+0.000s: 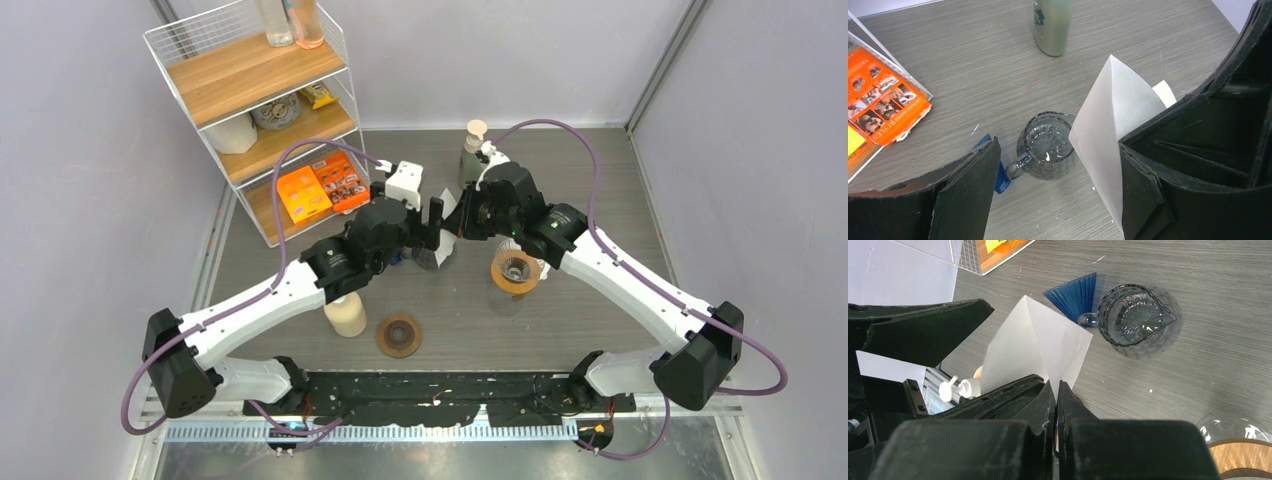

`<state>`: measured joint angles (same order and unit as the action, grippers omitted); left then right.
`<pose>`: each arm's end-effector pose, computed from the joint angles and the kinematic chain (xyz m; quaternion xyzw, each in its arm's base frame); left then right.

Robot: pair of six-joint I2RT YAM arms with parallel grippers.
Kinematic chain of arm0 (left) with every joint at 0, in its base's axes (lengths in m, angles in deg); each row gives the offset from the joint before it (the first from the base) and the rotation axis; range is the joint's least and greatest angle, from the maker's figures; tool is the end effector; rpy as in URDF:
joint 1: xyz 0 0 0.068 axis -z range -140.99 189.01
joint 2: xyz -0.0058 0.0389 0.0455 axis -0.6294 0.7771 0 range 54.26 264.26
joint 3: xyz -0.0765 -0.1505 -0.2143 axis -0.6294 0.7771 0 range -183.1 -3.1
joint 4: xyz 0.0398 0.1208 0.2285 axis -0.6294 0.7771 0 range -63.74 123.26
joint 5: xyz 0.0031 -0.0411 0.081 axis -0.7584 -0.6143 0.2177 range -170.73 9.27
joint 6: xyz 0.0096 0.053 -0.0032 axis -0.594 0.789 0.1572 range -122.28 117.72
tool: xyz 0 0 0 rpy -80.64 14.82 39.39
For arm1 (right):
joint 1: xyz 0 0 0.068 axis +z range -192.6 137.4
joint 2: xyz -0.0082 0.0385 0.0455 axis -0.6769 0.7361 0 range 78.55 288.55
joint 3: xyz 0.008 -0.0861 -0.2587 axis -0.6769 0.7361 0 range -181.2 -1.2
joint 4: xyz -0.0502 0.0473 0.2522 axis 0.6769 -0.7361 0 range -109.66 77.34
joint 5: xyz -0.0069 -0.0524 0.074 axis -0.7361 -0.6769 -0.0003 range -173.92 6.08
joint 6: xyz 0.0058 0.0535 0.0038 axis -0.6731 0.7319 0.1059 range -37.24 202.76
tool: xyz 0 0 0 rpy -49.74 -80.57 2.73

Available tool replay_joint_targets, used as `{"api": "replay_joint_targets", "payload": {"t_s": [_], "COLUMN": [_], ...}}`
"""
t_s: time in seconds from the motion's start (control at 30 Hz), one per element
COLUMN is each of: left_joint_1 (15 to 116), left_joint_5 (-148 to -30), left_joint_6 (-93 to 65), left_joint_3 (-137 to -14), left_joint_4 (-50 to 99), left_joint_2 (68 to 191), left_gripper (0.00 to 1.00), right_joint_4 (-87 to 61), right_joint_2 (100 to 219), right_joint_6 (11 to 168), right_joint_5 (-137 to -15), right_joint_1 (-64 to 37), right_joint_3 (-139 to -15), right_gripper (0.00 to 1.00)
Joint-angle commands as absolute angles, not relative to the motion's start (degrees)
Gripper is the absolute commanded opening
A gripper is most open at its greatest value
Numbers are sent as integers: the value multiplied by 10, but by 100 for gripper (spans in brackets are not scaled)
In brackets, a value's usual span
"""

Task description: Place the coffee filter in the dripper

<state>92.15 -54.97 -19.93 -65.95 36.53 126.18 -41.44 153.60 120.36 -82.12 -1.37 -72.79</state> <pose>0.1860 -0.2224 0.3499 0.1196 0.7967 -0.1783 0.5649 0.2195 0.1939 0.3552 -0.0353 0.8748 0.3173 0.3644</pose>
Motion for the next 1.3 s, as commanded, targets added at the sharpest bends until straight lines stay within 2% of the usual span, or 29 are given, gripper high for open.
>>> {"api": "replay_joint_targets", "payload": {"t_s": [0.0, 0.17, 0.33, 0.53, 0.93, 1.27], "left_joint_1": [924, 923, 924, 924, 924, 924], "left_joint_5": [-562, -581, -572, -552, -513, -562], "left_joint_6": [-198, -203, -207, -200, -176, -152], "left_joint_3": [-688, -693, -699, -714, -729, -713], "left_joint_4": [365, 369, 376, 398, 429, 424], "left_joint_2": [1268, 1271, 1270, 1276, 1286, 1270], "left_gripper": [80, 60, 24, 0, 0, 0], "right_joint_4": [-396, -404, -421, -459, -546, -559], "right_joint_2": [1530, 1538, 1547, 1566, 1593, 1588], "right_joint_6": [1186, 1176, 1161, 1131, 1076, 1023], "right_joint_5": [-825, -826, -836, -861, -906, -882], "right_joint_1": [-10, -10, -10, -11, -10, -10], "right_joint_3": [-756, -763, -772, -794, -838, -848], "right_gripper": [5, 5, 5, 5, 5, 5]}}
